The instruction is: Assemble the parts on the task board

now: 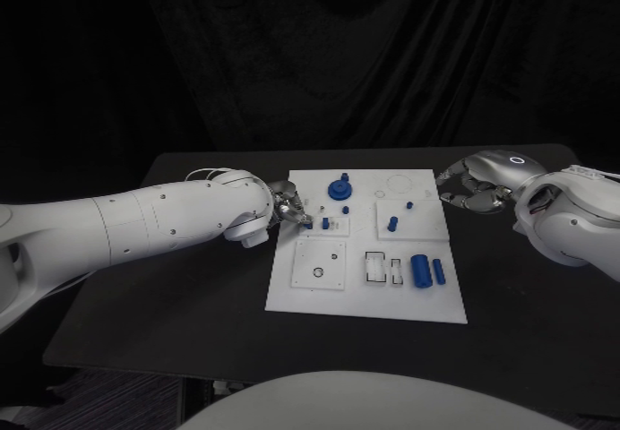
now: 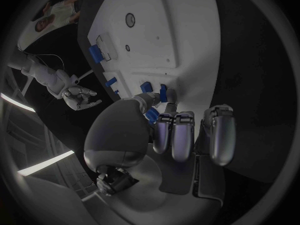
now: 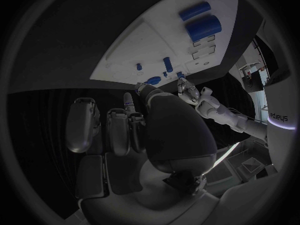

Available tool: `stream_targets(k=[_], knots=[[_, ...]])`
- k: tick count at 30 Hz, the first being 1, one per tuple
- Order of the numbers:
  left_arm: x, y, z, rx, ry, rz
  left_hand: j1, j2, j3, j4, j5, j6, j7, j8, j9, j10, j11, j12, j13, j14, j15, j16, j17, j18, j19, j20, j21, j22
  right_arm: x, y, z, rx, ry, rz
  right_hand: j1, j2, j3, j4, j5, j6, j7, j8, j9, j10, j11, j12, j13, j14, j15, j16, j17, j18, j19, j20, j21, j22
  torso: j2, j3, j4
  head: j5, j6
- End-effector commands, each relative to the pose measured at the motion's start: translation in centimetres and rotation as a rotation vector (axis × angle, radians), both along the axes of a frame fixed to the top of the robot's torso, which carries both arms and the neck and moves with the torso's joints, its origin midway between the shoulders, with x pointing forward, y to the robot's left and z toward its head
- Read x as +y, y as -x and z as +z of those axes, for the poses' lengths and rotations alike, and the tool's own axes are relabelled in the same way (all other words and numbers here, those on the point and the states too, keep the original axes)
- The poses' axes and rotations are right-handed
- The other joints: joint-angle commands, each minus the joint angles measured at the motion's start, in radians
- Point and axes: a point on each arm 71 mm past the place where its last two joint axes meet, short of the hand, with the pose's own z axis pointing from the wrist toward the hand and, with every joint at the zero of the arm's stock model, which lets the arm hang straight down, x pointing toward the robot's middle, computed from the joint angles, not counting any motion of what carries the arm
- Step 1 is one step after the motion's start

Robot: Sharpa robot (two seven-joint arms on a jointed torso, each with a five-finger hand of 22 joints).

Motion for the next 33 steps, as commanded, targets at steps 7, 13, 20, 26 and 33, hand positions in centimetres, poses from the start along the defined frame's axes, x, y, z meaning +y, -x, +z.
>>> stream_targets(k=[7, 13, 20, 26, 33], knots=[[-0.54, 0.53, -0.59, 0.036, -0.002, -0.040, -0.006, 0.013, 0.017, -0.013, -0.011, -0.006, -0.009, 0.001, 0.003, 0.102, -0.007, -0.003, 0.258, 0.104, -0.004, 0.003, 0.264, 0.019, 0.032, -0.003, -0.005, 0.219, 0.03, -0.03, -0.06, -0.003, 0.000, -0.010, 0.002, 0.003, 0.006, -0.001, -0.006, 0.009, 0.000, -0.004, -0.002, 0.082, 0.007, -0.003, 0.246, 0.070, 0.008, -0.006, 0.174, 0.011, -0.008, 0.001, -0.006, 0.175, 0.000, 0.0002, -0.0004, 0.002, 0.000], [-0.60, 0.59, -0.65, 0.043, -0.005, -0.044, -0.007, 0.014, 0.017, -0.013, -0.018, -0.008, -0.009, 0.001, 0.004, 0.101, -0.006, -0.005, 0.257, 0.104, -0.004, 0.003, 0.264, 0.020, 0.031, -0.003, -0.007, 0.219, 0.05, -0.04, -0.07, -0.003, 0.000, -0.010, 0.002, 0.003, 0.006, -0.001, -0.006, 0.009, 0.000, -0.004, -0.002, 0.082, 0.007, -0.003, 0.246, 0.070, 0.008, -0.006, 0.174, 0.011, -0.008, 0.001, -0.006, 0.175, -0.001, 0.0000, -0.0006, 0.003, 0.000], [-0.58, 0.54, -0.73, 0.047, -0.008, -0.044, -0.009, 0.016, 0.016, -0.012, -0.028, -0.011, -0.008, 0.001, 0.004, 0.100, -0.006, -0.007, 0.256, 0.104, -0.003, 0.003, 0.264, 0.020, 0.031, -0.002, -0.008, 0.218, 0.06, -0.04, -0.07, -0.003, 0.000, -0.010, 0.002, 0.003, 0.006, -0.001, -0.006, 0.009, 0.000, -0.004, -0.002, 0.082, 0.007, -0.003, 0.246, 0.070, 0.008, -0.006, 0.174, 0.011, -0.008, 0.001, -0.006, 0.175, -0.001, 0.0002, 0.0000, 0.003, 0.000], [-0.52, 0.35, -0.77, 0.038, -0.005, -0.037, -0.010, 0.016, 0.015, -0.012, -0.031, -0.011, -0.008, 0.001, 0.004, 0.100, -0.006, -0.007, 0.256, 0.104, -0.003, 0.003, 0.264, 0.020, 0.030, -0.002, -0.008, 0.218, 0.07, -0.05, -0.07, -0.002, 0.001, -0.009, 0.002, 0.003, 0.006, -0.001, -0.006, 0.009, 0.000, -0.004, -0.002, 0.082, 0.007, -0.003, 0.246, 0.070, 0.008, -0.006, 0.174, 0.011, -0.008, 0.001, -0.006, 0.175, 0.000, 0.0003, -0.0008, 0.003, 0.000], [-0.58, 0.26, -0.81, 0.036, -0.005, -0.036, -0.010, 0.017, 0.015, -0.012, -0.033, -0.011, -0.008, 0.001, 0.004, 0.100, -0.006, -0.007, 0.256, 0.104, -0.003, 0.003, 0.264, 0.020, 0.030, -0.002, -0.009, 0.218, 0.07, -0.05, -0.08, -0.001, 0.001, -0.010, 0.002, 0.003, 0.006, -0.001, -0.006, 0.009, 0.000, -0.004, -0.002, 0.082, 0.007, -0.003, 0.246, 0.070, 0.008, -0.006, 0.174, 0.011, -0.008, 0.001, -0.006, 0.175, -0.001, 0.0003, -0.0007, 0.003, 0.000]])
